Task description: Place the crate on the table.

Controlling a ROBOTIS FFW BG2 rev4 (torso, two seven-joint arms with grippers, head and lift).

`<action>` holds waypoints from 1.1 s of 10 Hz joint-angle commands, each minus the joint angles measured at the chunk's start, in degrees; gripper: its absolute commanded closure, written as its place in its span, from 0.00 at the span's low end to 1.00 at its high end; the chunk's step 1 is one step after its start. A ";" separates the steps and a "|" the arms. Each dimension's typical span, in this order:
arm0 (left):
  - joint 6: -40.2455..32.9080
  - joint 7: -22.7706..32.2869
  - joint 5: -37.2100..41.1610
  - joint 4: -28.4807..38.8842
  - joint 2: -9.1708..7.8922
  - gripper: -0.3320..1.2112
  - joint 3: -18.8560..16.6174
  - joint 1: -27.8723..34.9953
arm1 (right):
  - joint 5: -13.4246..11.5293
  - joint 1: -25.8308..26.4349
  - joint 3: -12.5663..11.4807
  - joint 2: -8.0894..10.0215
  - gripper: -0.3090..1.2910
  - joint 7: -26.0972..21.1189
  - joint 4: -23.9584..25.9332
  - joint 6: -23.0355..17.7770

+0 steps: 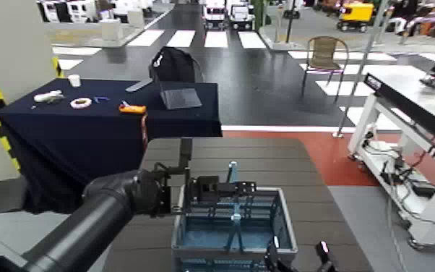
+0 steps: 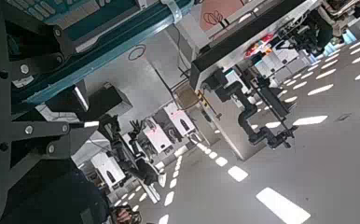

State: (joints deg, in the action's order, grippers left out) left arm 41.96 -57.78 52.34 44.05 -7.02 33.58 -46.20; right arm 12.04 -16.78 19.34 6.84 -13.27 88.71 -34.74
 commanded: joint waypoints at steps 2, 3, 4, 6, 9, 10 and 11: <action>-0.82 0.04 0.83 -0.72 -0.02 0.71 -0.01 0.15 | 0.00 0.00 0.09 -0.07 0.28 0.00 -0.03 -0.24; -0.91 0.04 0.83 -0.72 -0.02 0.63 -0.01 0.15 | 0.00 0.00 0.09 -0.07 0.28 0.00 0.06 -0.24; -1.17 0.12 0.92 -0.90 -0.02 0.49 -0.01 0.15 | 0.00 0.00 0.09 -0.07 0.28 0.00 -0.03 -0.24; -1.79 0.48 0.92 -1.07 -0.02 0.31 -0.36 0.15 | 0.09 0.00 0.09 0.01 0.28 0.00 0.06 -0.24; -3.64 1.79 -1.63 -1.07 -0.28 0.30 -2.21 0.59 | 0.09 0.00 0.09 0.01 0.28 0.00 0.14 -0.06; -3.90 3.20 -4.36 -0.37 -0.63 0.30 -4.14 1.11 | 0.09 -0.09 0.09 0.01 0.28 0.00 0.14 -0.06; -4.34 5.13 -7.52 1.92 -1.25 0.30 -6.69 2.34 | 0.09 -0.18 0.00 0.01 0.28 0.00 0.23 0.02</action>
State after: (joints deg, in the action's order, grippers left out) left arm 37.81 -52.54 46.64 44.92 -7.97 28.23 -44.40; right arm 12.13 -16.91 19.38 6.86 -13.27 88.89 -34.76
